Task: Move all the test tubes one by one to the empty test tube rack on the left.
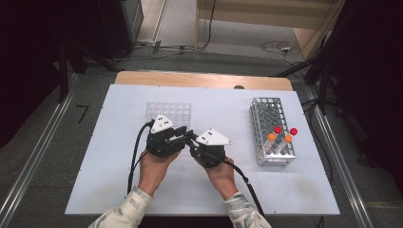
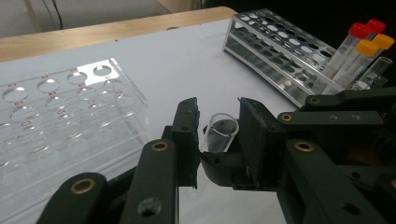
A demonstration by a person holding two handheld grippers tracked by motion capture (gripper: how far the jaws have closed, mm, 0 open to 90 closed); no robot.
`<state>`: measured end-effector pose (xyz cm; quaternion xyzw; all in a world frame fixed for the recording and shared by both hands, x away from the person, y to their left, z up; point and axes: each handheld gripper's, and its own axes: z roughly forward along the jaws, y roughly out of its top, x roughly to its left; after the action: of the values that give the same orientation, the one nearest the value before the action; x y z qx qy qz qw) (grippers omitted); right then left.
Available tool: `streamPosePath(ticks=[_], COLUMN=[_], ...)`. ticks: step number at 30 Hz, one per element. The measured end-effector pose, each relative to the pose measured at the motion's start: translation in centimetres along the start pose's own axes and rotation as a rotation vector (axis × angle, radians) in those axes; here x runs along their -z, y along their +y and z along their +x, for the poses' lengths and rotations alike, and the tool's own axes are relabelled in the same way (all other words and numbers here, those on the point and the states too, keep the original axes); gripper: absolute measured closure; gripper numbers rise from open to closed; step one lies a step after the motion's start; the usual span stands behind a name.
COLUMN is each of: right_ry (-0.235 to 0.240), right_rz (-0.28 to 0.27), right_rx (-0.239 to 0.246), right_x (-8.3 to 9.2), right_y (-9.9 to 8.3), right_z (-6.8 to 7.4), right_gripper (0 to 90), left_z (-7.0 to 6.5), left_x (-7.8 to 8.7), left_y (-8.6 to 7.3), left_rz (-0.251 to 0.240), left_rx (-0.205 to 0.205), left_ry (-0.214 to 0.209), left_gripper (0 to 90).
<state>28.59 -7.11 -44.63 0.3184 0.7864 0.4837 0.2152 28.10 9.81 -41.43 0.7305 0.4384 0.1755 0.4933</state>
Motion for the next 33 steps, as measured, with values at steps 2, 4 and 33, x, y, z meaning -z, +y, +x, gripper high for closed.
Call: streamPosePath(ticks=[2, 4, 33], right_ry=[0.001, 0.004, 0.014], right_rz=[-0.002, -0.005, 0.03], right_rx=[0.0, -0.004, -0.074], right_x=[0.0, -0.1, 4.1], right_y=[0.0, 0.0, -1.3], right_z=[0.0, 0.1, -4.0], right_gripper=[73.5, 73.5, 47.4], left_z=[0.0, 0.0, -0.2], left_x=[-0.1, -0.2, -0.9], left_y=[0.0, -0.1, 3.8], left_rz=[0.008, 0.012, -0.018], left_rx=[-0.003, -0.002, -0.039], left_ry=[0.001, -0.001, 0.039], left_gripper=[71.4, 73.3, 77.4])
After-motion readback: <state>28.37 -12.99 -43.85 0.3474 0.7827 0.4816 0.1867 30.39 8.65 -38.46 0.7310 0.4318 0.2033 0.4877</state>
